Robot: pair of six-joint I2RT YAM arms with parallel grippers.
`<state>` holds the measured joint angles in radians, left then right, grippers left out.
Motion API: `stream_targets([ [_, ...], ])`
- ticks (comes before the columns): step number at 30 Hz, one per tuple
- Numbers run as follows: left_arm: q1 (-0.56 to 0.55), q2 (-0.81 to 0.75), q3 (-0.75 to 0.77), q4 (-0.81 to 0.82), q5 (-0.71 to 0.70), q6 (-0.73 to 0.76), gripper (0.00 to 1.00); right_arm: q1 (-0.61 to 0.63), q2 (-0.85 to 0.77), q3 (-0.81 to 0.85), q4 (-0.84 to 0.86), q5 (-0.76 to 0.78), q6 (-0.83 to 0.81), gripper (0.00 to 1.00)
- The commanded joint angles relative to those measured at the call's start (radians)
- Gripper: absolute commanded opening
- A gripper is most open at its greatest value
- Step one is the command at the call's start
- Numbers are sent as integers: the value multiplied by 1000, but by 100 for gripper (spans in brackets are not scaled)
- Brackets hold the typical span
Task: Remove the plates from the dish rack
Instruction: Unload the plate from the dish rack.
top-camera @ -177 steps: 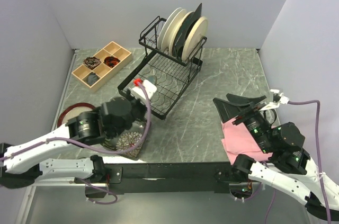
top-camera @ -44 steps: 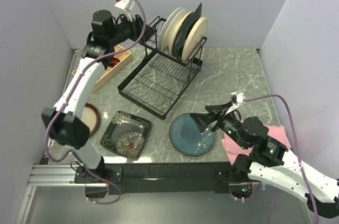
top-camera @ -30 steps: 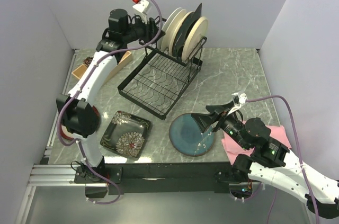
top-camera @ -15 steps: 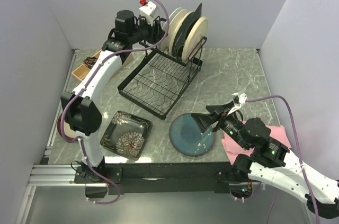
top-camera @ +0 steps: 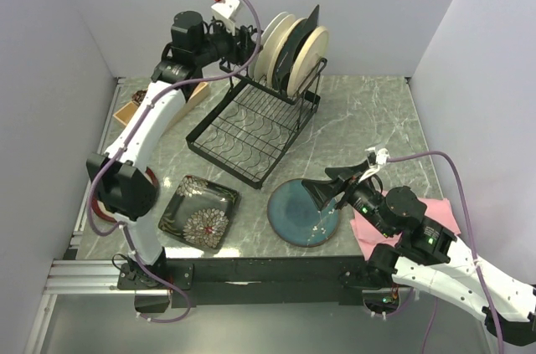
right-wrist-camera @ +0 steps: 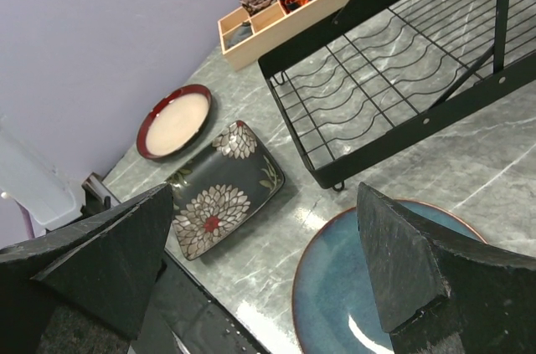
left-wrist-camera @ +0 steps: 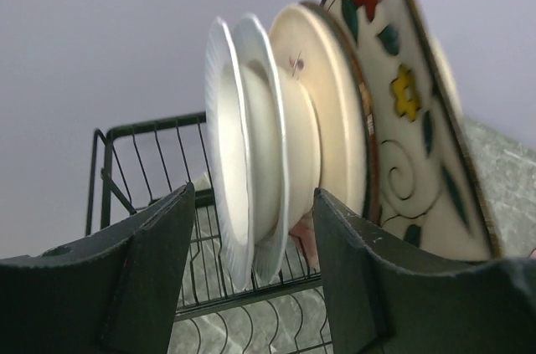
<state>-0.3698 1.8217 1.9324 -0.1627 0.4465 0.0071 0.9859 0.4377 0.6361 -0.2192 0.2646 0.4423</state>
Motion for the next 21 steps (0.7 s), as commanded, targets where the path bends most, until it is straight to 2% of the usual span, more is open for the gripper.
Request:
stream_targets([
  [1,0,-76,28,42,-8,1,63,3,-4,0,40,-4,-20,96],
  [8,0,-12,65,8,-29,19,58,3,-4,0,41,2,-22,96],
  [21,-1,83,59,41,-42,53,52,3,-8,-1,40,1,-24,96],
])
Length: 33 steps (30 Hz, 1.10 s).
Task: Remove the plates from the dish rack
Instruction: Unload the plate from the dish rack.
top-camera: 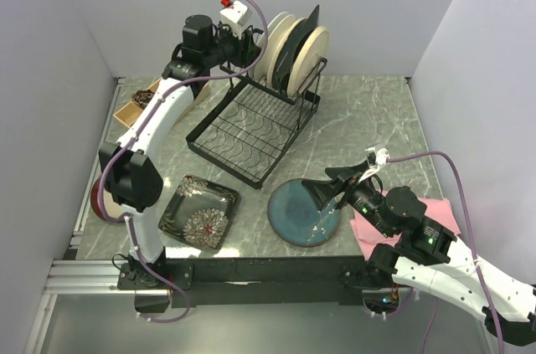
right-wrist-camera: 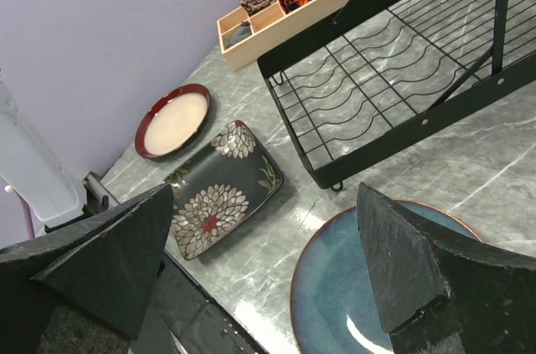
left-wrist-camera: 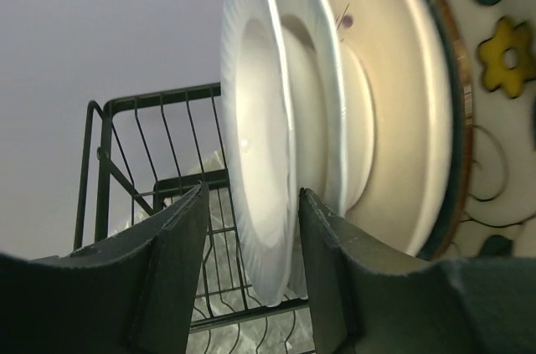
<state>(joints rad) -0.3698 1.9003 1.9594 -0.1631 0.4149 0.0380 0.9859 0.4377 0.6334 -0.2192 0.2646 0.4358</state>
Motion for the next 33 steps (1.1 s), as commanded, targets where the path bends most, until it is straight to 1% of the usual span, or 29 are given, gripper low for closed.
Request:
stream_targets([
  [1,-1,8,33,45,-8,22,50,3,-8,2,40,-1,-17,96],
  [10,-3,49,55,57,38,23,40,3,4,2,43,2,-17,96],
  [15,-3,77,71,56,44,17,40,5,4,-1,46,5,-17,96],
  [19,-3,74,61,74,50,16,37,4,7,2,43,4,-17,96],
  [21,-3,74,62,76,50,14,31,3,7,0,43,5,-19,96],
  [23,-3,69,58,80,48,14,27,3,6,0,43,5,-17,96],
  [24,-3,69,56,80,50,11,22,3,3,0,43,5,-17,96],
  [26,-4,66,61,80,51,11,15,3,1,-1,44,7,-17,96],
  [27,-4,66,62,79,58,11,7,3,1,-1,44,7,-17,96],
  [28,-4,63,61,80,59,14,3,3,-1,-1,44,7,-17,96],
  [29,-6,56,58,83,59,13,1,3,-1,-1,44,7,-17,96],
  [33,-11,43,55,96,55,8,1,3,1,-1,44,7,-16,96],
])
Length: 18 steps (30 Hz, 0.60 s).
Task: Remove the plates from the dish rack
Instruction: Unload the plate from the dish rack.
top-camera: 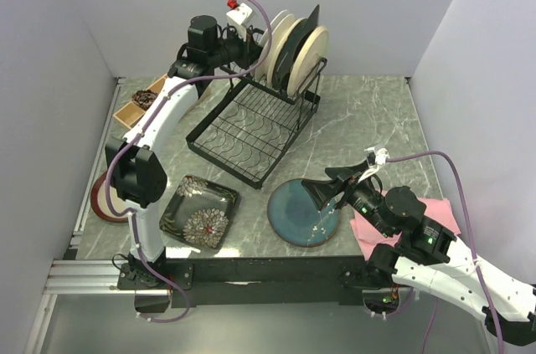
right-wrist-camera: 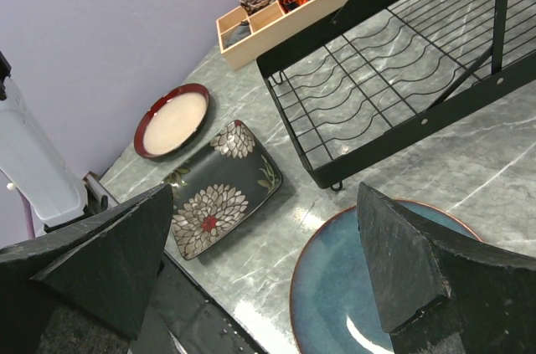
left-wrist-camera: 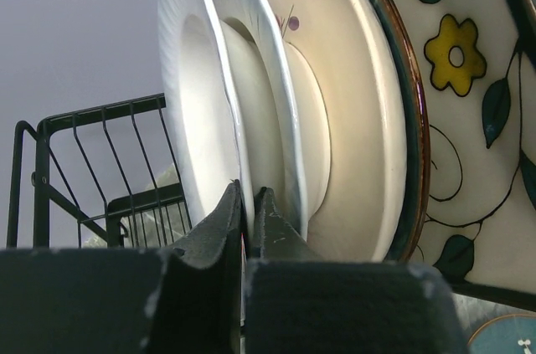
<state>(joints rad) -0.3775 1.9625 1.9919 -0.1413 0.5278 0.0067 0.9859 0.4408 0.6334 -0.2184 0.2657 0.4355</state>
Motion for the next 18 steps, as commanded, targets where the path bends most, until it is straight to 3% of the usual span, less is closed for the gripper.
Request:
stream_targets([
  [1,-3,-22,24,77,-54,38,1,2,-2,-3,47,4,-15,96],
  [18,-1,-43,64,135,-34,-35,1,2,-10,-5,47,7,-17,96],
])
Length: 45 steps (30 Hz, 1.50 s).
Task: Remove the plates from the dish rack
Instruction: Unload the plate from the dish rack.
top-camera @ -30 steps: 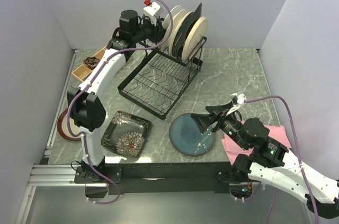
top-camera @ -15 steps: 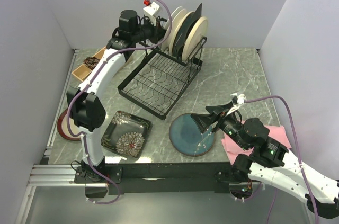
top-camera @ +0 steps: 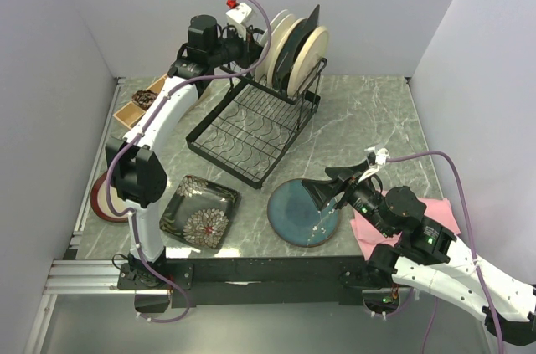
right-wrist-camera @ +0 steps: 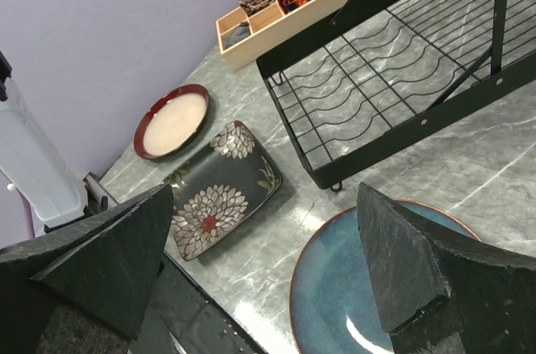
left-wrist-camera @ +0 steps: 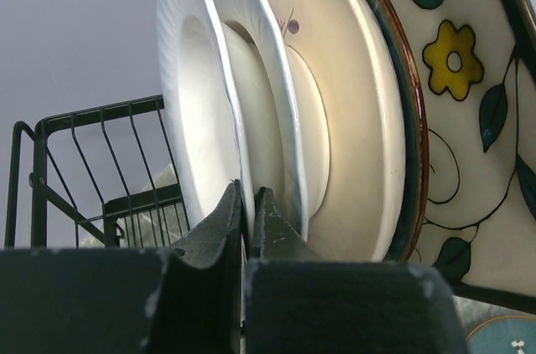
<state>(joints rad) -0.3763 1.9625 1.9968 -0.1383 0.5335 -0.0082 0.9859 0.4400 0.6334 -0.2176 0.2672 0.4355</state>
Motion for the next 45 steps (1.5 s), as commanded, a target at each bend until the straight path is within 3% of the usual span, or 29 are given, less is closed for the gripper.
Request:
stream_targets([
  [1,-3,-47,60,161,-38,-24,1,3,-6,-5,44,6,-17,96],
  [12,-3,-54,119,169,-17,-55,1,3,-3,-3,50,0,-17,96],
  [45,-6,-166,68,236,-15,-61,1,3,-4,-3,50,-5,-15,96],
])
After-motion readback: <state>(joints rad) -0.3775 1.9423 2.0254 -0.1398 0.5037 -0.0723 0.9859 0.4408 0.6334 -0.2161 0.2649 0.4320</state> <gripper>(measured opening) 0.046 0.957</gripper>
